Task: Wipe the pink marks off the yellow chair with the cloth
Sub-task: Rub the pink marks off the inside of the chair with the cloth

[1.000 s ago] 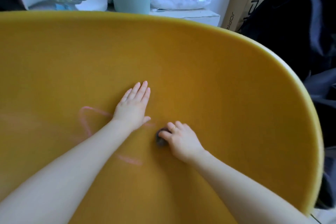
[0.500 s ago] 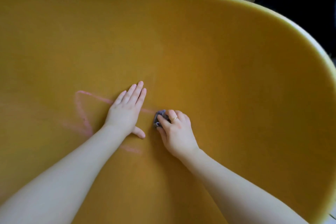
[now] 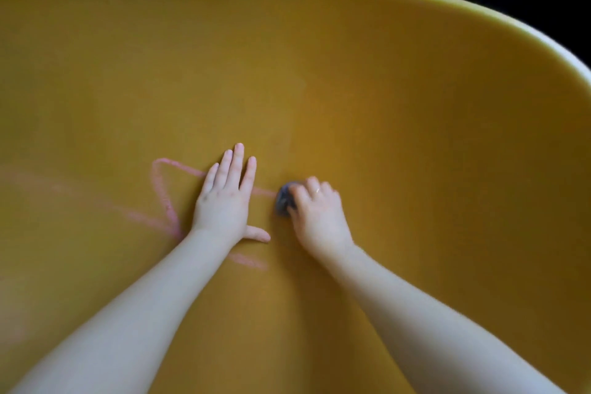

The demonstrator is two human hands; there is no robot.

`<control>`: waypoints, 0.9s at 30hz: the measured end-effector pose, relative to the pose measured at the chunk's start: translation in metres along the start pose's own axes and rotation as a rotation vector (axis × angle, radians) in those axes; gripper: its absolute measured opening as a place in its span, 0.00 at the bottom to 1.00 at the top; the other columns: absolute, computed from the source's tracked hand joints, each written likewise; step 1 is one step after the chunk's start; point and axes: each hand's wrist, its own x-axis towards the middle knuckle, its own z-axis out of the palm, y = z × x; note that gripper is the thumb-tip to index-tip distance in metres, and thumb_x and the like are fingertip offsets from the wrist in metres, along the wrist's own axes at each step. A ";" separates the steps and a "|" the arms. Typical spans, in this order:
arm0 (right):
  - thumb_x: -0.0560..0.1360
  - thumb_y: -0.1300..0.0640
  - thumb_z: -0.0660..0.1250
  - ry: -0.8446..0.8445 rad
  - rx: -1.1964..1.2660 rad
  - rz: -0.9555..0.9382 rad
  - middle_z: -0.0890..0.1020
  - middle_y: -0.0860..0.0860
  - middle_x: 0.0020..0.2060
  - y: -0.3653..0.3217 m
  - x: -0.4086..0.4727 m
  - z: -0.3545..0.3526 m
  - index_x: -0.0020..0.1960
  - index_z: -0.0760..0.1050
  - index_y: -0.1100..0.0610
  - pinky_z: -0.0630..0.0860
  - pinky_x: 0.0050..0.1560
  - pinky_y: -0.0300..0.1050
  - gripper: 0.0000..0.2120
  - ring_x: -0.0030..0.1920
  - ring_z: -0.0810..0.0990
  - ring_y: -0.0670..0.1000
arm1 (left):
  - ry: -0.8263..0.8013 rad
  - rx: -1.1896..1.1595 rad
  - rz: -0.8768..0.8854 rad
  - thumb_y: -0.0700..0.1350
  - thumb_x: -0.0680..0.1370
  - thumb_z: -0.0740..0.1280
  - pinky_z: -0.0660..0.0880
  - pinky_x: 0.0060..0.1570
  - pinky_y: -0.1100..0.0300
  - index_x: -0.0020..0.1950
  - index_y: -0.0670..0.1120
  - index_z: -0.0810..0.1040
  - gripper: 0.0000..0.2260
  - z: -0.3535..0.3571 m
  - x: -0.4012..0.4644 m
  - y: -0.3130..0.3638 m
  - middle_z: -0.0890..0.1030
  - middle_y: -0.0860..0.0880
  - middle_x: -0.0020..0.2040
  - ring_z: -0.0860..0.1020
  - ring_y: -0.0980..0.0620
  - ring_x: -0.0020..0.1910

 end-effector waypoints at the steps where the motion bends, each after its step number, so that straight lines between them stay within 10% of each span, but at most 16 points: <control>1: 0.68 0.55 0.55 -0.062 0.030 -0.028 0.78 0.55 0.39 -0.011 -0.016 0.001 0.47 0.78 0.58 0.70 0.31 0.45 0.16 0.34 0.75 0.58 | -0.008 0.010 0.005 0.70 0.62 0.69 0.39 0.73 0.53 0.76 0.44 0.36 0.59 0.000 0.000 -0.001 0.33 0.41 0.75 0.37 0.45 0.76; 6: 0.62 0.58 0.70 -0.158 -0.044 -0.226 0.79 0.53 0.39 -0.013 -0.026 -0.005 0.47 0.79 0.55 0.70 0.31 0.41 0.14 0.35 0.77 0.55 | -0.084 0.156 0.058 0.66 0.62 0.72 0.40 0.73 0.53 0.75 0.42 0.34 0.61 -0.007 -0.002 -0.009 0.31 0.39 0.74 0.36 0.43 0.75; 16: 0.64 0.63 0.53 0.133 -0.149 0.138 0.80 0.55 0.45 0.006 0.029 0.001 0.50 0.79 0.56 0.66 0.31 0.43 0.21 0.33 0.74 0.57 | -0.052 0.169 0.118 0.69 0.61 0.70 0.38 0.73 0.53 0.75 0.46 0.32 0.61 0.000 0.001 -0.026 0.29 0.43 0.74 0.35 0.47 0.75; 21: 0.65 0.58 0.53 -0.115 0.022 -0.067 0.80 0.51 0.43 -0.040 -0.044 0.006 0.48 0.79 0.51 0.69 0.32 0.42 0.19 0.34 0.74 0.55 | -0.044 0.155 0.122 0.68 0.61 0.71 0.38 0.73 0.53 0.76 0.47 0.34 0.60 0.001 -0.001 -0.027 0.30 0.43 0.74 0.36 0.47 0.75; 27: 0.66 0.56 0.56 -0.002 -0.158 -0.216 0.77 0.54 0.36 0.008 0.026 -0.007 0.39 0.76 0.53 0.63 0.29 0.42 0.11 0.32 0.75 0.56 | -0.045 0.182 0.106 0.68 0.61 0.70 0.39 0.73 0.53 0.75 0.47 0.33 0.61 0.000 -0.001 -0.023 0.30 0.43 0.74 0.36 0.47 0.75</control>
